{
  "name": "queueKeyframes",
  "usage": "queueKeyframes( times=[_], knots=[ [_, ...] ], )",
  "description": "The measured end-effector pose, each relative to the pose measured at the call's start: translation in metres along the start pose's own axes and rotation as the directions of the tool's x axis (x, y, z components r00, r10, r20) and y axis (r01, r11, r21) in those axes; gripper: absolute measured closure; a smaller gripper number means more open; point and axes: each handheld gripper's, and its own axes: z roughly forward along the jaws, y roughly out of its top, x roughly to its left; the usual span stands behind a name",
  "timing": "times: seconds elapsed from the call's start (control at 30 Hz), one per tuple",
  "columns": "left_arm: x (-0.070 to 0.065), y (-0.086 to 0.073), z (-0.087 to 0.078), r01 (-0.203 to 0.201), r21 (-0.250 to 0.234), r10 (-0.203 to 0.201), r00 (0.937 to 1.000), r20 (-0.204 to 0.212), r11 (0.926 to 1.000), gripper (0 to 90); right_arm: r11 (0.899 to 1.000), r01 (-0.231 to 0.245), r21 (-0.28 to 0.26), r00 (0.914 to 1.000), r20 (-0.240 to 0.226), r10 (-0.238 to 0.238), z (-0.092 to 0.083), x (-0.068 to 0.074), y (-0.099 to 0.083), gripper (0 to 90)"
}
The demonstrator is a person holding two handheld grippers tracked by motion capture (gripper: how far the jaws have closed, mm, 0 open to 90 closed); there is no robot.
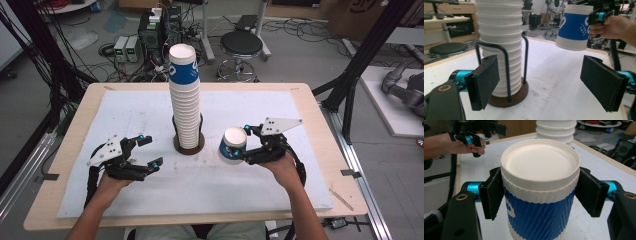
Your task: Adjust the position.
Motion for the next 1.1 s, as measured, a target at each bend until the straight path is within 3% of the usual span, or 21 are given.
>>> queueKeyframes(
  times=[0.17,0.33,0.63,0.93,1.1],
  knots=[
    [-0.007,0.004,0.009,-0.013,0.006,0.012,0.9980,0.062,0.9999,15.5,1.000,0.019,-0.005,0.9982,-0.056,-0.019,0.007,0.005,0.000,28.9],
    [-0.014,0.007,0.018,-0.024,0.019,0.021,0.9919,0.125,0.9995,15.5,0.999,0.039,0.000,0.9941,-0.102,-0.039,0.016,0.012,0.001,28.9],
    [-0.025,0.006,0.036,-0.036,0.041,0.028,0.9814,0.190,0.9985,15.4,0.999,0.042,0.005,0.9863,-0.160,-0.040,0.028,0.020,0.000,28.8],
    [-0.038,0.008,0.060,-0.076,0.054,0.058,0.9574,0.283,0.9956,15.4,0.999,0.048,-0.014,0.9761,-0.211,-0.050,0.035,0.027,0.003,28.9],
    [-0.043,0.009,0.069,-0.095,0.060,0.072,0.9470,0.313,0.9936,15.4,0.999,0.046,-0.030,0.9692,-0.241,-0.051,0.037,0.030,0.004,28.9]
  ],
)
